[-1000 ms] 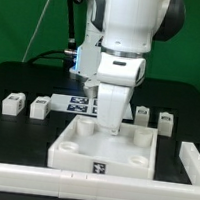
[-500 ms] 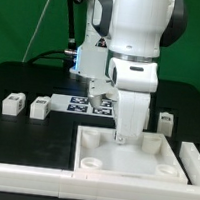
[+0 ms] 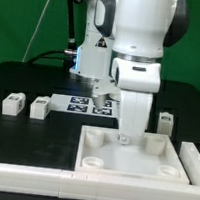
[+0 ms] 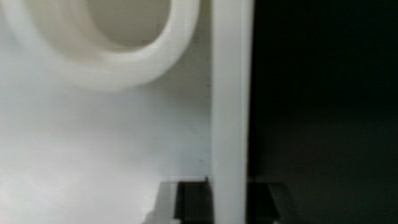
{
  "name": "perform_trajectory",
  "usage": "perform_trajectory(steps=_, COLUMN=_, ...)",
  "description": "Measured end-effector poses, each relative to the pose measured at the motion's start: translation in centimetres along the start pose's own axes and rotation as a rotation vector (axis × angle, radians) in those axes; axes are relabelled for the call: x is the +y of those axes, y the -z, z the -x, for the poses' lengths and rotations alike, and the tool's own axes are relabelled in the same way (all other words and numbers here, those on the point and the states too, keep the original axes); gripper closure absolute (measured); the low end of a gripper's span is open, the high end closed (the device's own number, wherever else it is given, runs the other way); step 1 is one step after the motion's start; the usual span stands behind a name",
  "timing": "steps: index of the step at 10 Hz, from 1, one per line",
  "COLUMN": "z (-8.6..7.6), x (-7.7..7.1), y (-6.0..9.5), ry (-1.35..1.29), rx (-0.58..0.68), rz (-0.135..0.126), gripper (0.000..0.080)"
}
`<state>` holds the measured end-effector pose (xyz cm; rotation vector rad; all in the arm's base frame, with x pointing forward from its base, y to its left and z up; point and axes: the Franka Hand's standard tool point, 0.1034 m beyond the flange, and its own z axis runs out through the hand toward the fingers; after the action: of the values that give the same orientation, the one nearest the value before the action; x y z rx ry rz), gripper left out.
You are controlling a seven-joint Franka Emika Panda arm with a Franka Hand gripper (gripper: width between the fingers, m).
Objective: Assemble one leg
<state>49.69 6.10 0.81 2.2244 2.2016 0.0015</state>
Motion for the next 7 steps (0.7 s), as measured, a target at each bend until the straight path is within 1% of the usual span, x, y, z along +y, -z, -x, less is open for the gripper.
perform_trajectory(steps=1, z=-0.9, x=0.53, y=0.01, ry=0.001, rx=0.005, rz=0.006, gripper=0.0742)
perform_trajectory(steps=3, z=-1.02, x=0.63, y=-0.06, ry=-0.02, rx=-0.015, rz=-0.032, gripper=0.0742)
perform_trajectory(steps=4, z=-1.02, x=0.62, y=-0.07, ry=-0.019, rx=-0.02, rz=-0.043, gripper=0.0742)
perform_trajectory(steps=7, z=-0.98, x=0.58, y=-0.07, ry=-0.019, rx=-0.022, rz=-0.047, gripper=0.0742)
